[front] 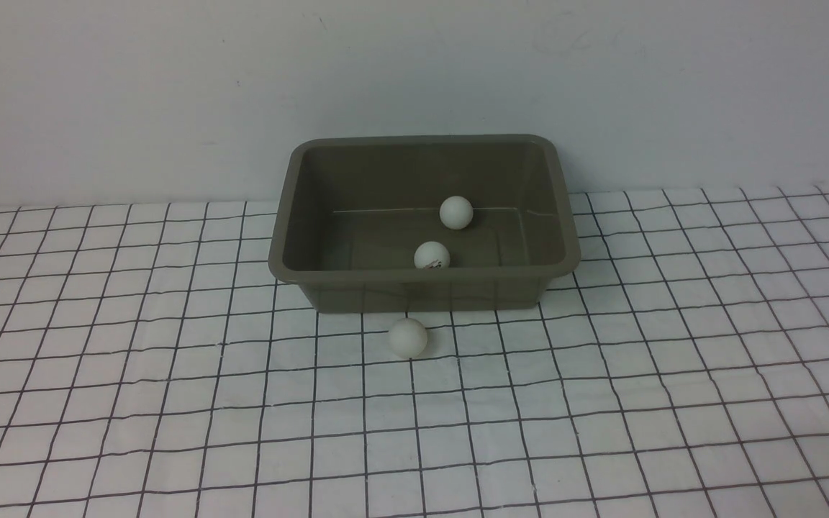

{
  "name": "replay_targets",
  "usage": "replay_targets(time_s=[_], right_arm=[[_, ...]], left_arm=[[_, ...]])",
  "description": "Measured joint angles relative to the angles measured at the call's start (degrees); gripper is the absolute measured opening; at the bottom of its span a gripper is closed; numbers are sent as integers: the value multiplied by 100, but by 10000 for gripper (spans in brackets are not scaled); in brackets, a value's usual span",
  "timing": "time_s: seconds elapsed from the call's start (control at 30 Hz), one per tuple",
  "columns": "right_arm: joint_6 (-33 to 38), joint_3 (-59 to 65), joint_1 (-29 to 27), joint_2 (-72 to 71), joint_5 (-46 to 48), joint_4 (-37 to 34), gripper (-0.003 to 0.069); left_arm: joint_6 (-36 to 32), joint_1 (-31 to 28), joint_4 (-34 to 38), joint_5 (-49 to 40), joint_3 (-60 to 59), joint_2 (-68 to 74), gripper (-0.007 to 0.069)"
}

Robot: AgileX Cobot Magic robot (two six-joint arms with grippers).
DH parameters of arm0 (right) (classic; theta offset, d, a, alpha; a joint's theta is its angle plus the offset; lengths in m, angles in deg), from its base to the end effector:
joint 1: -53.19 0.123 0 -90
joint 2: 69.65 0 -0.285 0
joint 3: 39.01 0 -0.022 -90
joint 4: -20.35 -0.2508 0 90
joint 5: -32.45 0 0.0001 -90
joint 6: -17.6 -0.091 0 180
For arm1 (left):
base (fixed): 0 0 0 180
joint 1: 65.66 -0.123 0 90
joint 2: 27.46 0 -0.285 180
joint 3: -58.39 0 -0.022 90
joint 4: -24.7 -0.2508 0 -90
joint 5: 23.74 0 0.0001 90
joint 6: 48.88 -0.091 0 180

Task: Put the table tennis balls into the box on the white checkered tablecloth.
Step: 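Reach for and grasp a ping pong ball on the table beside the basket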

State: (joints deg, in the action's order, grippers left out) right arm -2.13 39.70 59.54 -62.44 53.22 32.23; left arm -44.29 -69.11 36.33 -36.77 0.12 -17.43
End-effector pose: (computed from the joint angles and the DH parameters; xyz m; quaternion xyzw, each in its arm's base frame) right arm 0.0534 -0.0008 0.1730 0.0376 0.7990 0.0490 0.5982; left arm 0.0343 -0.0021 0.2998 -0.0923 0.6434 -0.0973 0.7537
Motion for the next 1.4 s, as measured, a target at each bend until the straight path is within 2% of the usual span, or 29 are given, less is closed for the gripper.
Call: replay_targets(time_s=[0.43,0.63,0.7,0.83,0.9,1.0,1.07,1.17,1.4], right_arm=[[0,0,0,0,0,0,-14],[0,0,0,0,0,0,-14],[0,0,0,0,0,0,-14],[0,0,0,0,0,0,-14],[0,0,0,0,0,0,-14],[0,0,0,0,0,0,-14],[0,0,0,0,0,0,-14],[0,0,0,0,0,0,-14],[0,0,0,0,0,0,-14]], left_arm=[[-141,0,19,311,-56,0,-4],[76,0,658,319,60,0,-4],[-23,0,835,-104,382,100,-4],[-1195,0,1299,-1950,1309,1266,-3],[-2250,0,2073,-2799,1612,2182,-1],[-3865,0,3457,-3414,1903,3449,-1],[-4681,0,4196,-3520,1993,4118,-1],[-5465,21,4817,-3475,2019,4857,-4],[-6052,424,5013,-3059,2025,5491,-4]])
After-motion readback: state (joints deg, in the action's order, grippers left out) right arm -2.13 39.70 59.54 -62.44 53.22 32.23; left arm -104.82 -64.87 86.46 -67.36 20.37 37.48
